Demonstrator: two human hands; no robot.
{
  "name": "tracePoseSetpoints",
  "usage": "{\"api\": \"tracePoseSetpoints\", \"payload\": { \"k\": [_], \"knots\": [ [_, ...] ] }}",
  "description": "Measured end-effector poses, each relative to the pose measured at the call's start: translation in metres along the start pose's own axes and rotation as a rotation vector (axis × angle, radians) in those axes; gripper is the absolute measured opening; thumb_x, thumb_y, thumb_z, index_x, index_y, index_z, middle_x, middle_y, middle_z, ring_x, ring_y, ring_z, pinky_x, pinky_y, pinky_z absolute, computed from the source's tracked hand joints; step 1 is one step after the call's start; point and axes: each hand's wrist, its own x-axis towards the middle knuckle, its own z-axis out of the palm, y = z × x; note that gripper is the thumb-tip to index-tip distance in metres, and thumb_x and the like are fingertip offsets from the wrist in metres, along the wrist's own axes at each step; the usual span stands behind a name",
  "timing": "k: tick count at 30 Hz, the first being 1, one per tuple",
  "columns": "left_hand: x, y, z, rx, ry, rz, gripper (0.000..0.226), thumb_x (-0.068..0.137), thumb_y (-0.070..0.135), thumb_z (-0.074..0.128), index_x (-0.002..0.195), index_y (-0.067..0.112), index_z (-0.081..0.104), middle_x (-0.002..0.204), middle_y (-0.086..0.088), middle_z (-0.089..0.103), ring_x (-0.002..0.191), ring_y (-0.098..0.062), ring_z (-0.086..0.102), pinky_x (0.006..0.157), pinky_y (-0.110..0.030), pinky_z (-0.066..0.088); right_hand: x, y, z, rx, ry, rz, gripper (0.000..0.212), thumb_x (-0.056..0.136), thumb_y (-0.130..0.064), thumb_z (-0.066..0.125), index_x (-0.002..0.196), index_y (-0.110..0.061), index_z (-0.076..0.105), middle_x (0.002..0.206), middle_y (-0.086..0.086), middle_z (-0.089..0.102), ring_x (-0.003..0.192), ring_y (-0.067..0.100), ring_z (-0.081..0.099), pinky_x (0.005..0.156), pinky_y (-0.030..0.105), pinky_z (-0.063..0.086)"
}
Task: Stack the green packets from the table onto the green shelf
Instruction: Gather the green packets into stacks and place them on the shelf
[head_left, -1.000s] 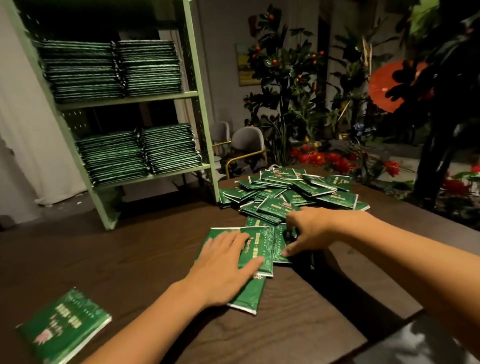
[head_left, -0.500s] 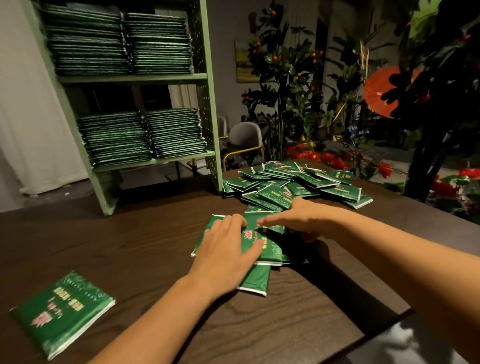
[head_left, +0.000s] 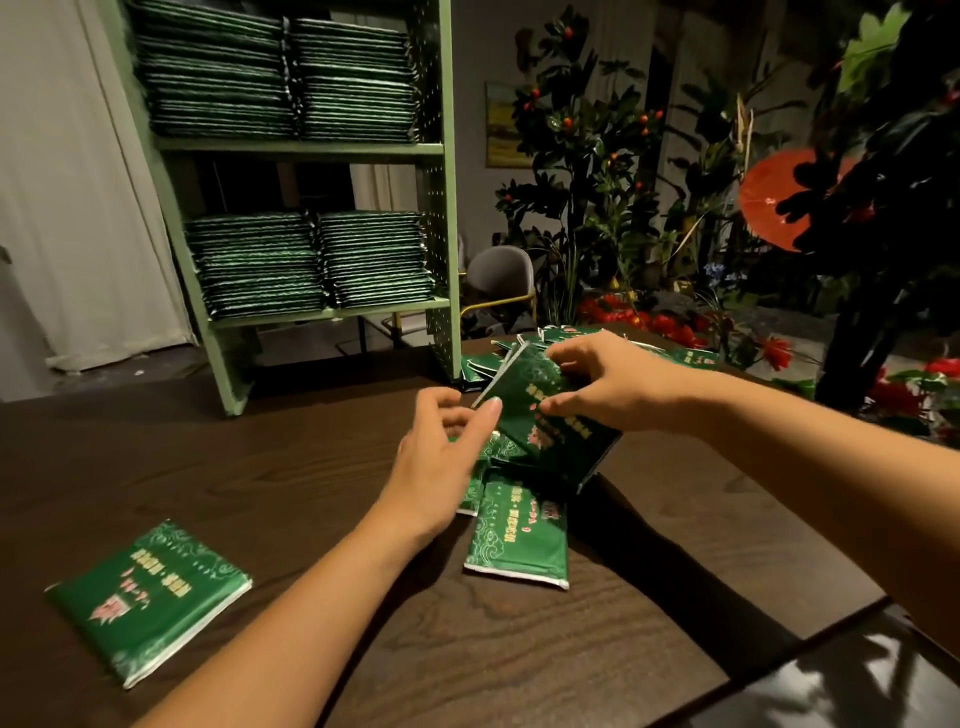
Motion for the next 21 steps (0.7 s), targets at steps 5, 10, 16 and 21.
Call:
{"api": "tracePoseSetpoints", "payload": {
  "k": [5,10,16,21],
  "knots": [
    [-0.001,-0.001,-0.006,-0.148,-0.119,-0.006,0.039,0.088,0.048,0.07,0.109,0.016,0.068,0.101,-0.007,0.076,0.097,-0.024,0.073,0.092,-0.049,0.056,0.011,-0.016,0.017,-0.198,-0.148,-0.148,0.022,0.089,-0.012,0.072,0.109,-0.022,0.07,0.103,-0.007,0.074,0.097,0.008,0.07,0.086,0.031,0.058],
    [0.002,-0.005,-0.009,-0.275,0.015,-0.076,0.014,0.091,0.007,0.072,0.101,0.016,0.07,0.095,-0.004,0.078,0.092,-0.022,0.075,0.086,-0.041,0.06,0.011,-0.005,0.017,-0.216,0.018,-0.026,0.09,0.073,-0.027,0.089,0.146,-0.024,0.036,0.123,-0.01,0.052,0.108,0.009,0.056,0.086,0.022,0.047],
    [0.008,-0.003,-0.015,-0.495,0.072,-0.215,0.026,0.085,-0.008,0.072,0.105,0.008,0.067,0.102,-0.015,0.077,0.097,-0.036,0.074,0.092,-0.056,0.057,0.003,0.016,0.016,0.169,-0.057,0.123,0.074,0.074,-0.014,0.086,0.137,-0.024,0.047,0.108,-0.003,0.07,0.093,0.012,0.07,0.071,0.024,0.059],
    [0.005,0.002,-0.014,-0.61,0.06,-0.241,0.022,0.09,-0.003,0.067,0.112,0.002,0.066,0.106,-0.019,0.076,0.094,-0.032,0.074,0.086,-0.047,0.06,0.008,0.014,0.031,0.286,-0.033,0.07,0.06,0.074,-0.011,0.086,0.127,-0.02,0.059,0.109,-0.001,0.075,0.095,0.01,0.073,0.079,0.023,0.058]
  ]
}}
